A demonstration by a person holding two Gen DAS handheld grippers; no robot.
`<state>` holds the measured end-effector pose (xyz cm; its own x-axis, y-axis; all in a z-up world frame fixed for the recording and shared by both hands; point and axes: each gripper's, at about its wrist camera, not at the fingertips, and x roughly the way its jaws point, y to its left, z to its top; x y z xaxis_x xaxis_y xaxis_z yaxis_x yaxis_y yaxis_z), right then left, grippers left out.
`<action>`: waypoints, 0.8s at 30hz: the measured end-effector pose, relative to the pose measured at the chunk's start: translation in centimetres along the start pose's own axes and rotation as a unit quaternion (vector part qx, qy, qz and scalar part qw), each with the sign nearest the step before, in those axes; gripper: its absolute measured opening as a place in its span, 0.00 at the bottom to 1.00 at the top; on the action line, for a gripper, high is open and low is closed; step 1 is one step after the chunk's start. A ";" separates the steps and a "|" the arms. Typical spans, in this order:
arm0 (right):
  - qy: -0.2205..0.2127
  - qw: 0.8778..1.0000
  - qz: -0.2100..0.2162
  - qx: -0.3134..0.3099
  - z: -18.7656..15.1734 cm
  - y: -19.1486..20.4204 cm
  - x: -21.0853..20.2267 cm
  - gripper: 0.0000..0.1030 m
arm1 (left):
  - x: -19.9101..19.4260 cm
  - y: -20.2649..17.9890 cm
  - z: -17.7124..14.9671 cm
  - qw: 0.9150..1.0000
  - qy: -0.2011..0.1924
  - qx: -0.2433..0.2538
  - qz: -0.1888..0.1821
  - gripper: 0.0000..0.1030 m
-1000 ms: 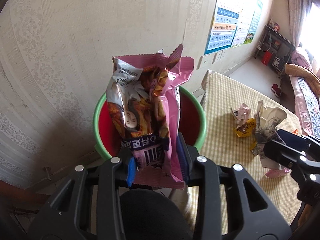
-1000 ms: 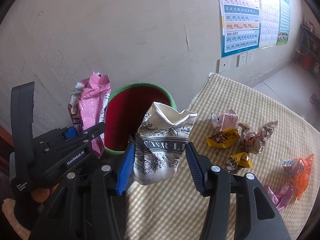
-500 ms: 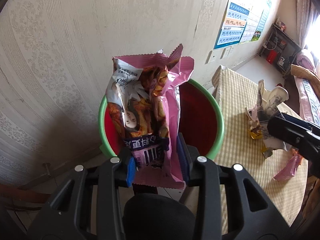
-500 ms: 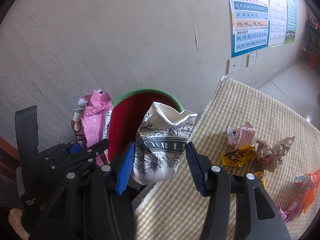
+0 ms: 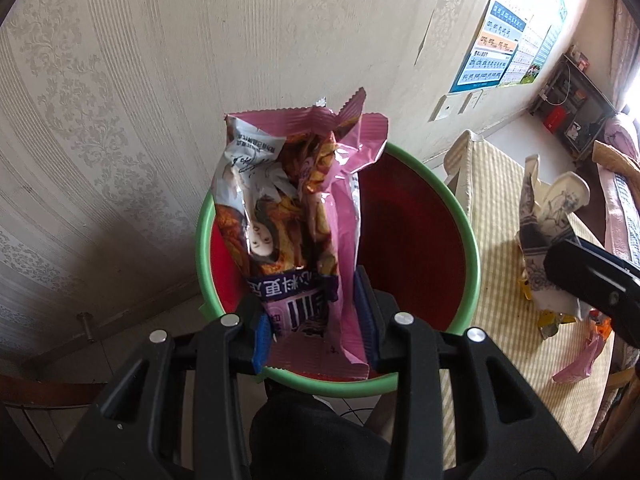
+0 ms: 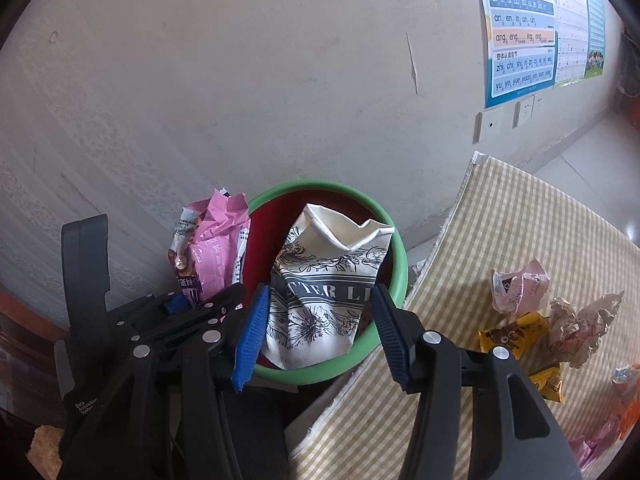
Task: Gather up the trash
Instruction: 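Carry the snack bag and white cup over the bin and open both tools, then grasp the pink plastic bag with the right tool while the left tool grasps the yellow wrapper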
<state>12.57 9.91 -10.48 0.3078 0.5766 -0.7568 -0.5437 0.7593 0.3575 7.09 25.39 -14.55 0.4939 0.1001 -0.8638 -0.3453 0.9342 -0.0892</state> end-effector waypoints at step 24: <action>-0.036 0.997 -0.071 0.017 -6.0 -6.5 -7.6 0.66 | -2.0 -4.1 -3.4 0.999 -0.007 0.011 -0.034 0.62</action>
<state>9.04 -1.20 -10.33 0.4358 0.4820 -0.7601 -0.4643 0.8439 0.2690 4.76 20.23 -14.15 0.5272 0.0399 -0.8488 -0.2930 0.9462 -0.1375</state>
